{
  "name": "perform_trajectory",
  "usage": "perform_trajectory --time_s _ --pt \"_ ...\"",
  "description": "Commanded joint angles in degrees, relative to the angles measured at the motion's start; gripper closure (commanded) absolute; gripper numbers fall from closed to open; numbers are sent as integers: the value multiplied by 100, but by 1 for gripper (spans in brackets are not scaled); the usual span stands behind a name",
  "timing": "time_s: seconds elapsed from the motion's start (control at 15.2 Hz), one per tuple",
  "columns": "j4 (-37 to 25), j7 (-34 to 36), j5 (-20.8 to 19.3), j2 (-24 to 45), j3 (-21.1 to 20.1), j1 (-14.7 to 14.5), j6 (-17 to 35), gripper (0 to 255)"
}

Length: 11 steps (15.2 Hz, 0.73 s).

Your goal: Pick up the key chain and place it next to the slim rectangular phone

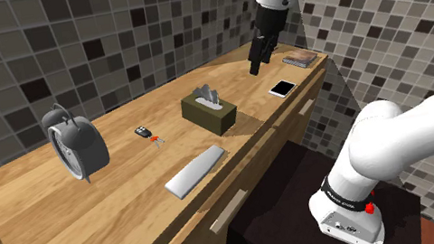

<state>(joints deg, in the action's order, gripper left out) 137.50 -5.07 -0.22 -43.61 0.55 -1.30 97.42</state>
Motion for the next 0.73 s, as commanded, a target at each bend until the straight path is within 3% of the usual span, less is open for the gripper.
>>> perform_trajectory --time_s 0.0,0.66 --pt "0 0 0 0 0 0 0 0" --pt "-364 857 198 1757 -753 -208 1380 0"
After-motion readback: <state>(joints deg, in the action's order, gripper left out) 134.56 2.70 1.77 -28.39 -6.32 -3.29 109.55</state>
